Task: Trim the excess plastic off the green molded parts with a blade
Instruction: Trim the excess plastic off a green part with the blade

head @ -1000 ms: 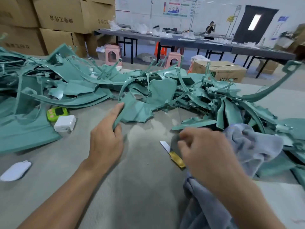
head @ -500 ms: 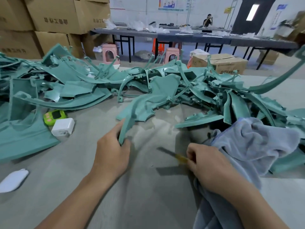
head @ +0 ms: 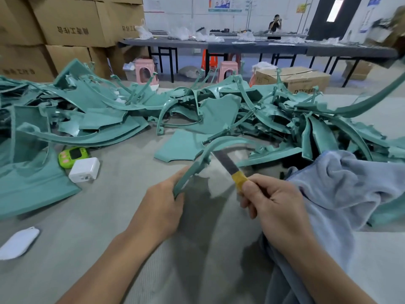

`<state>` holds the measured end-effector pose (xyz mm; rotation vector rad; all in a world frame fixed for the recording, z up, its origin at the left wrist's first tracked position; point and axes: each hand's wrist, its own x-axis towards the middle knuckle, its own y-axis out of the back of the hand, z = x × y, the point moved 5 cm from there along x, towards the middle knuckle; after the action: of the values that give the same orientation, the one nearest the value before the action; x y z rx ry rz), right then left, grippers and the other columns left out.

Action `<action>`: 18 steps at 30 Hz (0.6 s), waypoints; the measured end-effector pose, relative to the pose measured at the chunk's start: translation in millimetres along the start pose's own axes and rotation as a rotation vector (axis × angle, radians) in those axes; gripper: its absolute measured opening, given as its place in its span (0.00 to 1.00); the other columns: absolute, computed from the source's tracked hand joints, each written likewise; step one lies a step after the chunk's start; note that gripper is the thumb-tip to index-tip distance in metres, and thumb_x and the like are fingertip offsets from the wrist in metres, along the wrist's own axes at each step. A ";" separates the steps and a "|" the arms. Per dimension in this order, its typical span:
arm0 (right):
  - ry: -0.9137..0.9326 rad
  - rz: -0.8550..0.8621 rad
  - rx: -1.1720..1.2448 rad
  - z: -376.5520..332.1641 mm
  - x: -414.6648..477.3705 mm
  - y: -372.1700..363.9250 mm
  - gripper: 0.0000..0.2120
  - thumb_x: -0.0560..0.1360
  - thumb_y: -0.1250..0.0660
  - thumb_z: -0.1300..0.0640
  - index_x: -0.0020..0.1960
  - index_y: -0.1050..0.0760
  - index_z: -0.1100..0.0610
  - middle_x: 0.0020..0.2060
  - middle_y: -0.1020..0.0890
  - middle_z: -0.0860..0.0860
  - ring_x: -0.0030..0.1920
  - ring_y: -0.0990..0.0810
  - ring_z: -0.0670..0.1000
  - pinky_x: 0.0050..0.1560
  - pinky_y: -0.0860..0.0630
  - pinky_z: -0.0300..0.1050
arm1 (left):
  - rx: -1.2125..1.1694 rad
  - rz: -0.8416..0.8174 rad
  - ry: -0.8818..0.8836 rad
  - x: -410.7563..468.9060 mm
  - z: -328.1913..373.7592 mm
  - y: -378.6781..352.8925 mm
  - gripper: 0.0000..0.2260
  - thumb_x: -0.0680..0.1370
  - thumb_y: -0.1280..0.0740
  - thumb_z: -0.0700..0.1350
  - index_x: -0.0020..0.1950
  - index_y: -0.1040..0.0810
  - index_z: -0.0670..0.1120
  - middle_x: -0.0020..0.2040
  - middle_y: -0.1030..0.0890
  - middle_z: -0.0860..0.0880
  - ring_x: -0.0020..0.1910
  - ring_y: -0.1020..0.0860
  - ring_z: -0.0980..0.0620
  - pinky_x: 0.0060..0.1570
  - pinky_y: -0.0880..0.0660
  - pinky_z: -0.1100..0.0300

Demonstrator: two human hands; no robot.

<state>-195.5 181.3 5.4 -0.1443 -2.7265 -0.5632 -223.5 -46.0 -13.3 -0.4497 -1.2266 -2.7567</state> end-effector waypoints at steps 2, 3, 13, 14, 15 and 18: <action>0.012 -0.013 0.004 -2.3 -3.6 -5.7 0.16 0.78 0.37 0.44 0.39 0.22 0.53 0.29 0.21 0.53 0.28 0.27 0.50 0.31 0.28 0.53 | 0.004 0.015 0.012 -3.1 0.0 -3.1 0.35 0.78 0.36 0.39 0.67 0.40 0.78 0.39 0.22 0.69 0.41 0.23 0.63 0.39 0.32 0.77; 0.022 -0.015 0.006 -4.0 -3.8 -7.2 0.15 0.79 0.36 0.46 0.39 0.22 0.53 0.30 0.21 0.52 0.28 0.29 0.48 0.30 0.30 0.50 | 0.007 0.025 0.021 -3.8 -1.1 -4.5 0.35 0.79 0.36 0.39 0.69 0.42 0.77 0.44 0.19 0.65 0.44 0.22 0.59 0.41 0.32 0.74; 0.000 0.080 -0.281 2.7 25.5 1.8 0.16 0.81 0.35 0.50 0.35 0.24 0.50 0.28 0.23 0.50 0.31 0.26 0.49 0.33 0.33 0.41 | -0.010 0.065 -0.058 -5.1 5.5 -1.3 0.34 0.76 0.37 0.30 0.73 0.27 0.62 0.64 0.25 0.65 0.65 0.30 0.67 0.59 0.43 0.85; -0.057 0.177 -0.350 7.9 32.6 12.3 0.17 0.81 0.34 0.51 0.35 0.25 0.52 0.28 0.23 0.50 0.32 0.26 0.50 0.33 0.33 0.41 | -0.030 0.071 -0.093 -5.2 8.1 -0.1 0.33 0.75 0.36 0.29 0.73 0.26 0.59 0.67 0.26 0.63 0.66 0.32 0.72 0.63 0.44 0.84; -0.109 0.271 -0.377 12.1 37.5 23.5 0.18 0.81 0.34 0.52 0.33 0.26 0.52 0.27 0.24 0.50 0.32 0.27 0.51 0.33 0.34 0.42 | -0.049 0.081 -0.124 -5.8 9.9 0.7 0.32 0.75 0.34 0.29 0.72 0.25 0.57 0.69 0.26 0.62 0.66 0.35 0.77 0.66 0.44 0.82; 0.012 0.284 -0.184 9.0 36.0 34.2 0.17 0.80 0.33 0.56 0.32 0.26 0.49 0.26 0.24 0.49 0.28 0.29 0.46 0.31 0.32 0.44 | -0.075 0.099 -0.166 -6.8 12.4 0.4 0.32 0.74 0.33 0.28 0.73 0.25 0.56 0.70 0.27 0.61 0.64 0.39 0.83 0.68 0.45 0.80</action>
<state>-226.1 217.2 23.1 -0.5618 -2.5756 -0.7248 -214.1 -37.3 -7.2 -0.7383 -1.1025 -2.7347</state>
